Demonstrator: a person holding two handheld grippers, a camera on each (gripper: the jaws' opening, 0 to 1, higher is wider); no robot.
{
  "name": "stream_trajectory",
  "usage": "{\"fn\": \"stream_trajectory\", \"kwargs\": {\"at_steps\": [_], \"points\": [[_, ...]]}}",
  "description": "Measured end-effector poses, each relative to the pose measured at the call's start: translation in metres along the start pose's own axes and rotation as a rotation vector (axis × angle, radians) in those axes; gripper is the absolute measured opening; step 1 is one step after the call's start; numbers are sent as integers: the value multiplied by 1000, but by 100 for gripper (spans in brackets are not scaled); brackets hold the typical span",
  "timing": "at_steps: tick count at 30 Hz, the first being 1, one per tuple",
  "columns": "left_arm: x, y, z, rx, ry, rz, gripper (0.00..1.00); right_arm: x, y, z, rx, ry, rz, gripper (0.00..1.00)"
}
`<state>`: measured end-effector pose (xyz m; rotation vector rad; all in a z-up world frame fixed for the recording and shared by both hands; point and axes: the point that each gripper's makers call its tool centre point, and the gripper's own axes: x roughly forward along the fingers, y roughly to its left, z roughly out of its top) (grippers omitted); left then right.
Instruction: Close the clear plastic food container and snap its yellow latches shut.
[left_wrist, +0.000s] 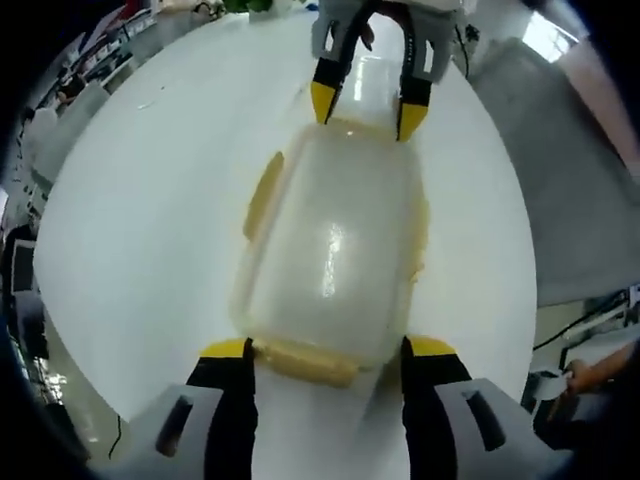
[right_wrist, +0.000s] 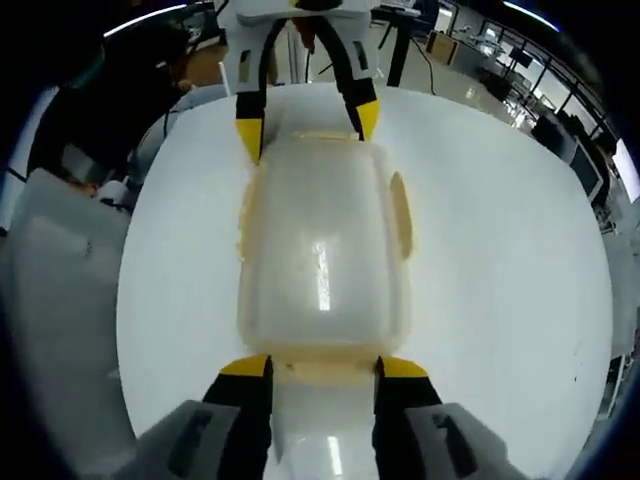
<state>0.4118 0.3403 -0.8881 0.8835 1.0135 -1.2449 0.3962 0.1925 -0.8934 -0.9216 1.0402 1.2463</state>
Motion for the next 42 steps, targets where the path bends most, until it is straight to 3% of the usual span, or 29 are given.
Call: {"fn": "stream_trajectory", "kwargs": {"at_steps": [3, 5, 6, 7, 13, 18, 21, 25, 37, 42], "points": [[-2, -3, -4, 62, 17, -18, 54, 0, 0, -1, -15, 17, 5, 37], [-4, -3, -12, 176, 63, -29, 45, -1, 0, -2, -37, 25, 10, 37], [-5, -3, -11, 141, 55, -20, 39, -2, 1, -2, -69, 31, 17, 37], [-5, -5, -11, 108, 48, -27, 38, -2, 1, -1, -54, 22, 15, 37], [-5, -4, -9, 125, 29, -20, 38, -3, 1, -2, -53, 16, 14, 37], [-5, -6, -8, 99, 18, -5, 37, -5, 1, -3, -67, -18, 21, 37], [-8, -12, -4, 86, 11, -12, 37, -5, 3, -6, -89, 7, 39, 37], [-16, -14, -2, 74, 9, -13, 37, -8, 6, -7, -87, -13, 52, 37], [-44, -13, 5, 43, 8, 10, 37, -50, 0, 7, -120, -62, 45, 37], [-59, -10, 16, 43, 1, 35, 37, -67, -3, 8, -114, -80, 40, 37]]}}
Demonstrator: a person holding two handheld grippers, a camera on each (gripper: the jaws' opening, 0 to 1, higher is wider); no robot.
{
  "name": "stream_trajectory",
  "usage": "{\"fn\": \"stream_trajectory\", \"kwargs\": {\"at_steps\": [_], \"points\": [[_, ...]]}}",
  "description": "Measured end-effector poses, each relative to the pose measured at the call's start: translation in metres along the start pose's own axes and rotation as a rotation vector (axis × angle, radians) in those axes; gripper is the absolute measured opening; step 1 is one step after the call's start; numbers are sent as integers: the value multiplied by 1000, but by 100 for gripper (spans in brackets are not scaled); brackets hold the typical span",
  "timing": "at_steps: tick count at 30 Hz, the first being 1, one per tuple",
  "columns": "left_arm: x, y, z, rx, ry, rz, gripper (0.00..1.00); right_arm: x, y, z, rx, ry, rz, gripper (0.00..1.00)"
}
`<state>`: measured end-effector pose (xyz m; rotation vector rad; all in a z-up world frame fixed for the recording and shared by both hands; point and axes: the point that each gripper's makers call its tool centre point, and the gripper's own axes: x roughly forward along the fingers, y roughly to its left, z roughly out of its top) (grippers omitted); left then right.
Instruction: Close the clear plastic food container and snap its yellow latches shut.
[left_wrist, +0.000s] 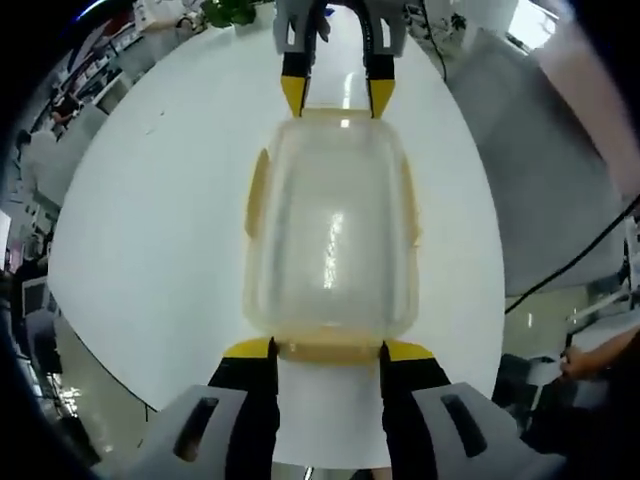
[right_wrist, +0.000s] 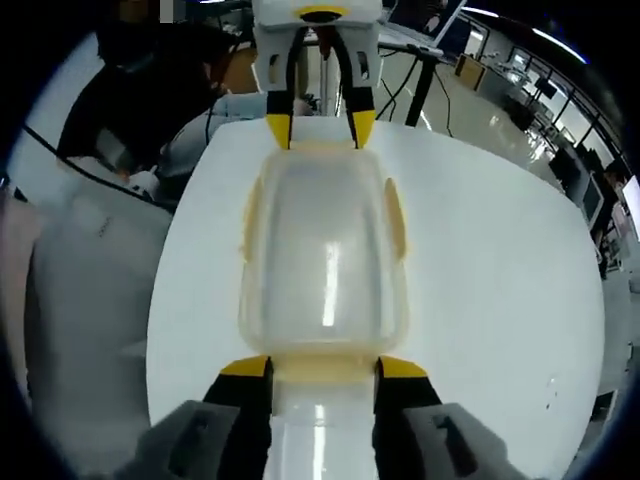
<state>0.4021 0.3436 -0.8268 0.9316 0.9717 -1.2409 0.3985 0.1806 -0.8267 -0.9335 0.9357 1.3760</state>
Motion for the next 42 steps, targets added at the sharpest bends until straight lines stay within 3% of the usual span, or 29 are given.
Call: {"fn": "stream_trajectory", "kwargs": {"at_steps": [6, 15, 23, 42], "points": [[-12, -3, 19, -2, -28, 3, 37, -14, 1, -8, -11, 11, 3, 37], [-14, -2, 45, 23, -11, 12, 37, -31, 0, -27, 6, 9, 3, 37], [-8, -2, 77, 45, -11, 8, 37, -48, 1, -56, 23, 22, 11, 37], [19, -3, 160, 91, -72, 2, 37, -82, 3, -135, 66, 83, -14, 37]]}}
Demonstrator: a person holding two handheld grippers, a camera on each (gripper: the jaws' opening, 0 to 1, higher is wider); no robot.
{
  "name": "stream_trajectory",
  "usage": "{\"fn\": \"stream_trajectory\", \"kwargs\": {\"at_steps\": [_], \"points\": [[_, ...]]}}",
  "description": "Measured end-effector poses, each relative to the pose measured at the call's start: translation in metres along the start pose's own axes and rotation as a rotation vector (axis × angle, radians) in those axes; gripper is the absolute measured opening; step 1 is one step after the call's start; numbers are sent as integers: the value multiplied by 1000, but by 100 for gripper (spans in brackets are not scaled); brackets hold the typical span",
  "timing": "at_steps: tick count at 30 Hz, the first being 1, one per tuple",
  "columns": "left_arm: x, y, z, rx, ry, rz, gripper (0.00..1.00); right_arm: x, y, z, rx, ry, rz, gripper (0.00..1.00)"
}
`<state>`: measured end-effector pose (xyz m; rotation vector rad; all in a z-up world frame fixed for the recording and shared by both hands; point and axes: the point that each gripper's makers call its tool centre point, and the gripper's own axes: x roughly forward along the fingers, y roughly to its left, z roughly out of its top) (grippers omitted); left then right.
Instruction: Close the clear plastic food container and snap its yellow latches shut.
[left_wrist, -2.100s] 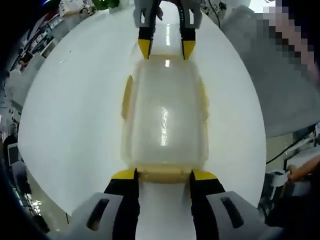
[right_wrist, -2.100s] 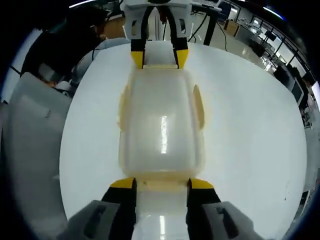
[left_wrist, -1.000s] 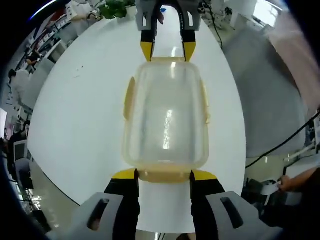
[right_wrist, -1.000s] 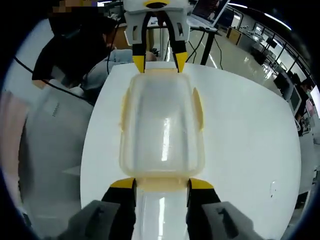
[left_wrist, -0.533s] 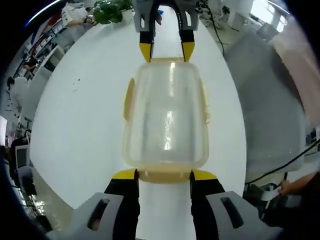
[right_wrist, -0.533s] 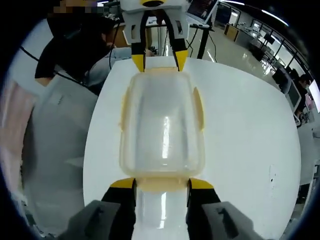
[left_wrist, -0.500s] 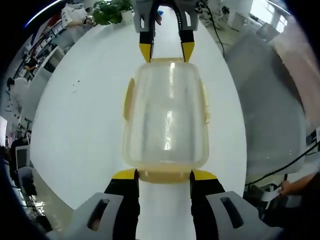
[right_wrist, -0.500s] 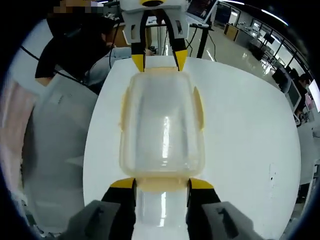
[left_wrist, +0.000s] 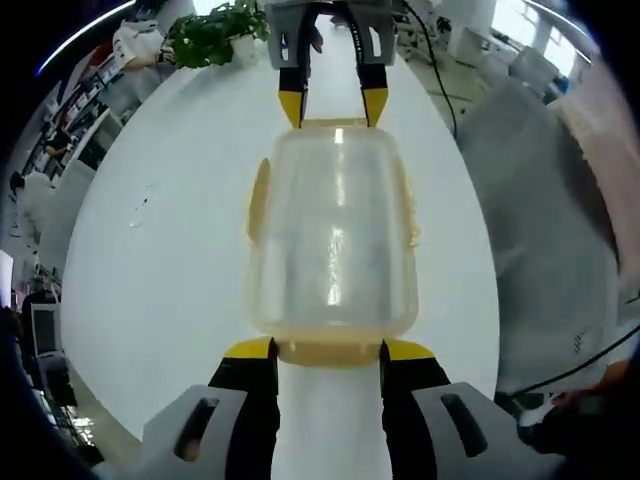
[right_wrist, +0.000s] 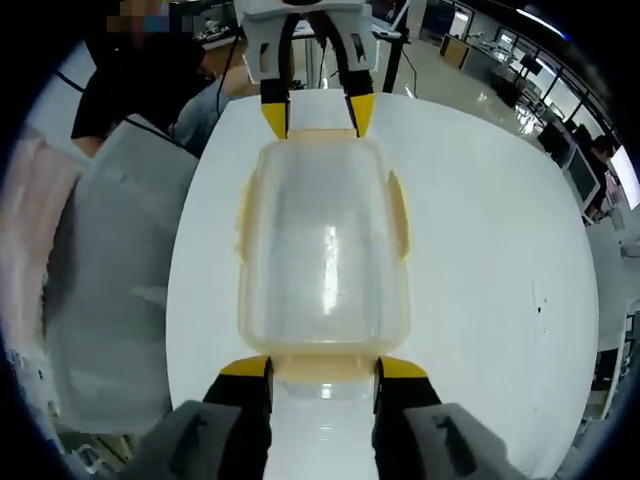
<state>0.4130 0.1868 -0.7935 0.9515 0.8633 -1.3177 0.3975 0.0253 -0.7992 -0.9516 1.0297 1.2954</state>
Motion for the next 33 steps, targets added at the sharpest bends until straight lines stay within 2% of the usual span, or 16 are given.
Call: {"fn": "stream_trajectory", "kwargs": {"at_steps": [5, 15, 22, 26, 33], "points": [[5, 0, 19, 23, -14, -1, 37, -6, 1, -18, 24, 18, -3, 37], [13, -3, 43, 53, -30, -22, 37, -9, 5, -43, 45, 54, 8, 37], [19, 0, 52, 69, -15, -16, 37, -9, 3, -54, 62, 56, 7, 37], [26, -2, 58, 56, -26, -26, 37, -7, 3, -63, 59, 84, 18, 37], [35, 0, 54, 50, -23, -33, 37, 0, 1, -67, 66, 80, 18, 37]]}}
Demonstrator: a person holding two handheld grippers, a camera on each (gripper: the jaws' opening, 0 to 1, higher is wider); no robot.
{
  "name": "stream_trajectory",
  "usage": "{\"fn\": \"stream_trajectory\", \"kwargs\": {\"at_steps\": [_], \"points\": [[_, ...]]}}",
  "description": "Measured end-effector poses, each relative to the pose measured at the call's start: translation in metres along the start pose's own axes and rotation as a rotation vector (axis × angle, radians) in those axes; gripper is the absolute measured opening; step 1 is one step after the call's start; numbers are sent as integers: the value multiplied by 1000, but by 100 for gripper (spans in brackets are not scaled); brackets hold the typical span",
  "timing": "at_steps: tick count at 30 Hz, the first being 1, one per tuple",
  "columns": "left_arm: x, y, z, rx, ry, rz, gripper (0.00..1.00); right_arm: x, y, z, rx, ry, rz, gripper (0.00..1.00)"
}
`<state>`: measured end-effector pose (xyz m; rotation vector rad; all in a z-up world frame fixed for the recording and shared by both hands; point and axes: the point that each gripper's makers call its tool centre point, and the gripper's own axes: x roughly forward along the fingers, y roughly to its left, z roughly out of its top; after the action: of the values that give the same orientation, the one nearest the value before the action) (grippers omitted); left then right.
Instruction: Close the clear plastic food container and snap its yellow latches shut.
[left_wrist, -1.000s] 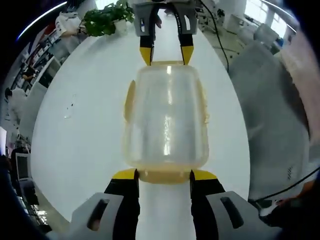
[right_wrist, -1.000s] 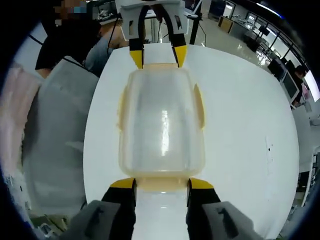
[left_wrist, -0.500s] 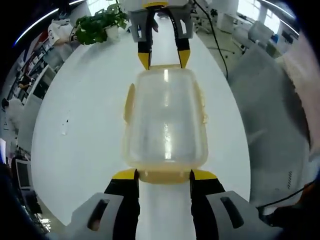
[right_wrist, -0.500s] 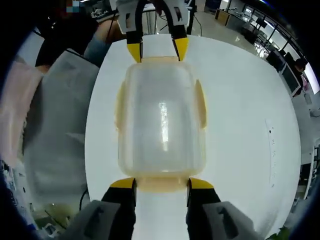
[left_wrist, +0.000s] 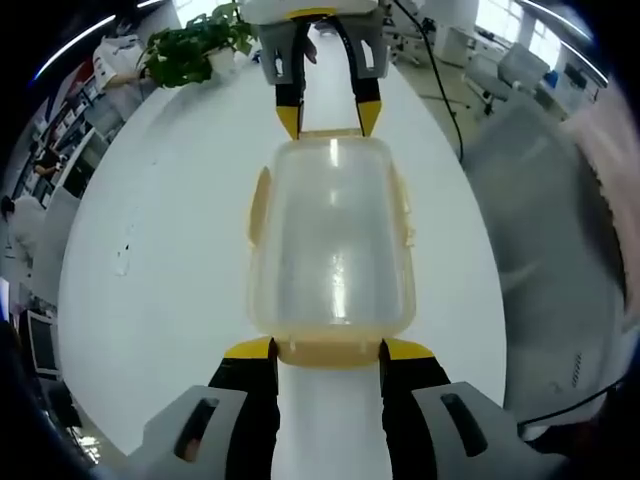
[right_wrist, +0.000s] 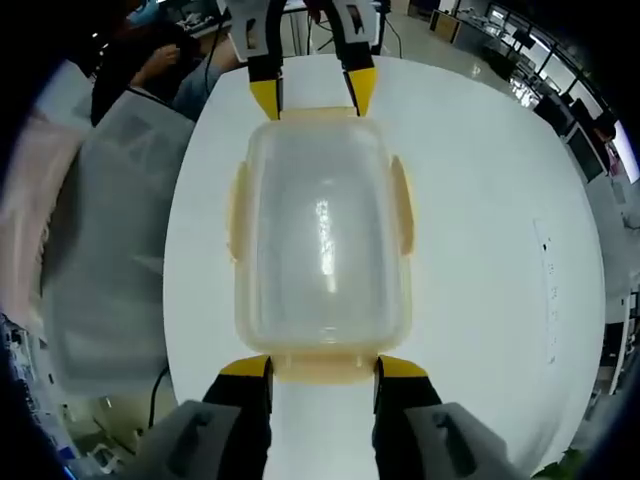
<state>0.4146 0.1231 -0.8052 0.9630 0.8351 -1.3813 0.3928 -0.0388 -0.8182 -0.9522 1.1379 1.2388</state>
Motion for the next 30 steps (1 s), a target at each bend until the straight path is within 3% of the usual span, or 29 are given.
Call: {"fn": "stream_trajectory", "kwargs": {"at_steps": [8, 19, 28, 30], "points": [[12, 3, -8, -10, 13, -4, 37, 10, -5, 1, -5, 18, -5, 37], [19, 1, -7, -45, -17, -24, 37, 14, -7, -6, 3, 35, -12, 37], [22, 0, -11, -65, -17, -22, 38, 15, -7, -9, 83, 44, -18, 38], [22, -1, -13, -113, -22, -23, 37, 15, -9, -12, 95, 41, -31, 39]]}}
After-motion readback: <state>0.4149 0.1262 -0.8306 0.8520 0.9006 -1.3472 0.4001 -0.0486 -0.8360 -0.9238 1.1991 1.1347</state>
